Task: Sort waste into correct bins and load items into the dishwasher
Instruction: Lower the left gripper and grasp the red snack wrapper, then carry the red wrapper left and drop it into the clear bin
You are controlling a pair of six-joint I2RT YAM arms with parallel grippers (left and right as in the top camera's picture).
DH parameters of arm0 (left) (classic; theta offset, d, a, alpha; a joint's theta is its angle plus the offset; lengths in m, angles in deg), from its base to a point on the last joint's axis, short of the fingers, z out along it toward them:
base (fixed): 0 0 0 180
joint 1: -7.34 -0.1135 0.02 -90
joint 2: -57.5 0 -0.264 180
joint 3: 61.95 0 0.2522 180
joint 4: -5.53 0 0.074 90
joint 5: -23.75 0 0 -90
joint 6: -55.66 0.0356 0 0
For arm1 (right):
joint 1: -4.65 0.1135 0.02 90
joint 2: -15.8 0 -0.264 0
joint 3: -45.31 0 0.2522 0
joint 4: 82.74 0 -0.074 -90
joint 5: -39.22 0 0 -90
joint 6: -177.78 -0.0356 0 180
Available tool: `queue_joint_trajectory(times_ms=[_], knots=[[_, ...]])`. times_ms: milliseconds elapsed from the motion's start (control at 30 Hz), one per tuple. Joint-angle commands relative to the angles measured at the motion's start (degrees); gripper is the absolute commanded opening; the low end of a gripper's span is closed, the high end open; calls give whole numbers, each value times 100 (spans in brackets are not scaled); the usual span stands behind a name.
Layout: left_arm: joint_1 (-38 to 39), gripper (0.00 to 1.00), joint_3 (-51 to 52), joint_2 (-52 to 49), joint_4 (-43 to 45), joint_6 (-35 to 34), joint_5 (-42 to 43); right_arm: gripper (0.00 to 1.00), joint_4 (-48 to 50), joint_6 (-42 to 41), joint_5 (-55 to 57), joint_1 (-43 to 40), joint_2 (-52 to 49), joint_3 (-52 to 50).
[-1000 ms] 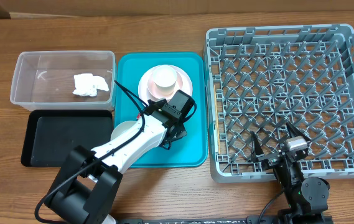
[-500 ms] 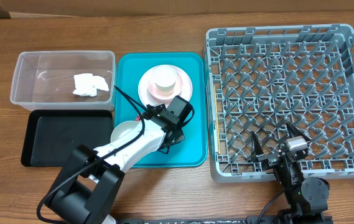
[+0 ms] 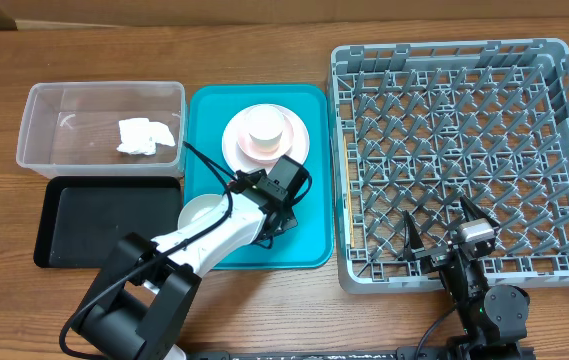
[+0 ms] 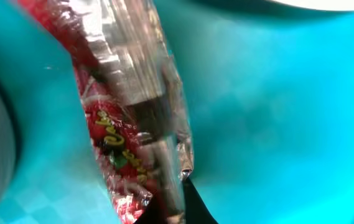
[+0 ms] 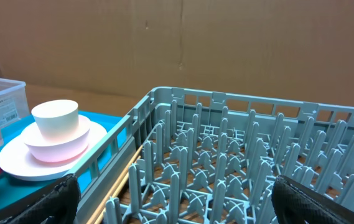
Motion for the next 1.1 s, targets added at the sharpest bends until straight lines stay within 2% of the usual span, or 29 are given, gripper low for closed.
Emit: queue_joint_trajectory(times_ms=[0, 200, 400, 567, 767, 1067], knots=[[-4, 4, -507, 251, -175, 177, 170, 100, 33, -2, -35, -22, 66, -59], [-398, 4, -1217, 933, -1104, 192, -52, 100, 33, -2, -35, -22, 66, -59], [-1248, 4, -1298, 1421, -1235, 197, -564, 100, 33, -2, -35, -22, 68, -59], [-2214, 4, -1298, 1432, -844, 195, -496, 100, 33, 0, -35, -22, 68, -59], [-3283, 4, -1296, 1405, -79, 190, 9, 100, 35, -2, -35, -22, 68, -59], [-4207, 4, -1296, 1099, 407, 166, 155, 100, 33, -2, -35, -22, 68, -59]])
